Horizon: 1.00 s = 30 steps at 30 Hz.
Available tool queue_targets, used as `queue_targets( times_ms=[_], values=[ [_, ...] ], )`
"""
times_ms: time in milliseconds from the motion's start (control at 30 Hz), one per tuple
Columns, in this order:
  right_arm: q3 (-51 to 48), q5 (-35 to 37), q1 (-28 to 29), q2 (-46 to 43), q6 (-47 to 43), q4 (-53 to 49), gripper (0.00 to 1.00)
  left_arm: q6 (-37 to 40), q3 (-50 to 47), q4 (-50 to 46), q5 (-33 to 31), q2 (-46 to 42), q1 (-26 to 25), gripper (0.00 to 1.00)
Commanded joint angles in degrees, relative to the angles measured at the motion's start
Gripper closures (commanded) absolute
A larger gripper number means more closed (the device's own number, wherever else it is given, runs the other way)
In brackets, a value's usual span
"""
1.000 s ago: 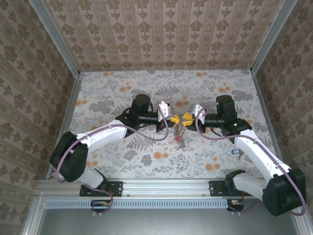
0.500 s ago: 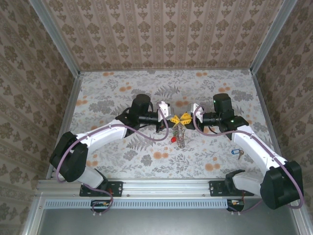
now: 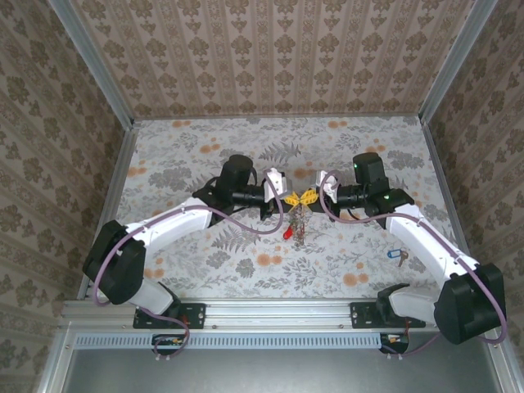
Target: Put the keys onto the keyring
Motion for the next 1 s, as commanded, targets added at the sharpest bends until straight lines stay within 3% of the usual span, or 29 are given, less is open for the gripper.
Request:
queue_targets(
  times_ms=[0, 433, 800, 833, 867, 967],
  values=[
    [3.61, 3.40, 1.42, -1.69, -2.43, -5.24, 1.00, 6.17, 4.76, -9.76, -4.55, 0.77, -0.59, 0.90],
    [8.88, 14.27, 7.21, -1.95, -5.67, -13.75, 1.00, 8.94, 7.02, -14.19, -9.29, 1.67, -2.29, 0.87],
    [10.08, 15.44, 8.44, -2.66, -5.85, -14.33, 1.00, 8.45, 7.03, -13.80, -9.71, 1.70, -2.46, 0.86],
    [10.22, 15.58, 8.58, -2.66, -5.90, -14.36, 1.00, 8.37, 7.02, -13.67, -9.43, 1.69, -2.45, 0.89],
    [10.25, 15.54, 8.64, -2.72, -5.81, -14.39, 1.00, 8.42, 6.97, -13.47, -8.71, 1.70, -2.46, 0.99],
    [9.52, 15.30, 8.68, -3.13, -5.44, -13.61, 1.00, 7.60, 6.76, -12.11, -7.32, 1.71, -2.46, 1.00]
  ],
)
